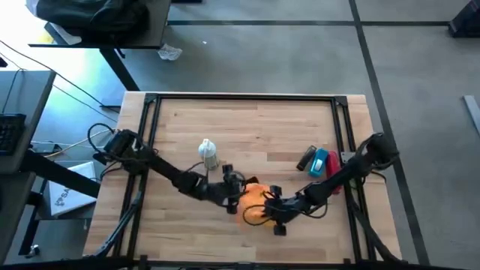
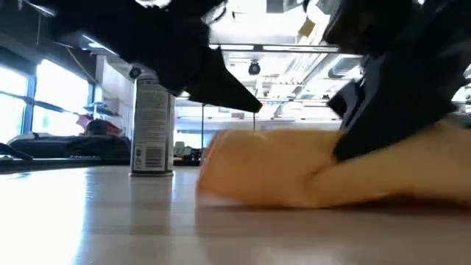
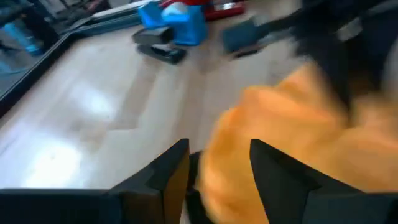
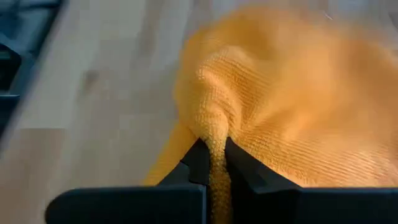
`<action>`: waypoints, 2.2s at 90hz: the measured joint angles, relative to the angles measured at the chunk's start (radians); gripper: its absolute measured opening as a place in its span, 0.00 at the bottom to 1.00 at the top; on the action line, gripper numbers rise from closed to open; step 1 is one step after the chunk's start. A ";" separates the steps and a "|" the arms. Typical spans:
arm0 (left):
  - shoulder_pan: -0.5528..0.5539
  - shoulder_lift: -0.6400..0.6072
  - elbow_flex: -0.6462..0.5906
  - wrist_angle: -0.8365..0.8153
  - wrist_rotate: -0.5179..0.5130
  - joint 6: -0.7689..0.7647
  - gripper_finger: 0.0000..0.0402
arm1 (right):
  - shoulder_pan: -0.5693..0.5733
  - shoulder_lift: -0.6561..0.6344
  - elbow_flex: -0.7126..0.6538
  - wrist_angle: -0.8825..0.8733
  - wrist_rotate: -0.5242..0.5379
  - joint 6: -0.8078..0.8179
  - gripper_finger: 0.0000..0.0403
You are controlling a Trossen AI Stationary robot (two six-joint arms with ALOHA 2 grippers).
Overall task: Apply microfiber cloth
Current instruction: Wipe the black cellphone with a microfiber cloth
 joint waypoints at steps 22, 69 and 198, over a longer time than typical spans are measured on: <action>0.039 0.021 0.000 0.066 0.051 0.005 0.37 | 0.142 -0.322 0.000 -0.481 0.214 0.139 0.00; 0.071 0.259 0.051 0.261 0.036 0.015 0.37 | 0.107 -0.448 0.000 -0.240 -0.246 -0.005 0.00; 0.020 0.258 0.052 0.100 -0.068 -0.069 0.37 | -0.179 0.183 -0.003 0.284 -0.302 -0.431 0.00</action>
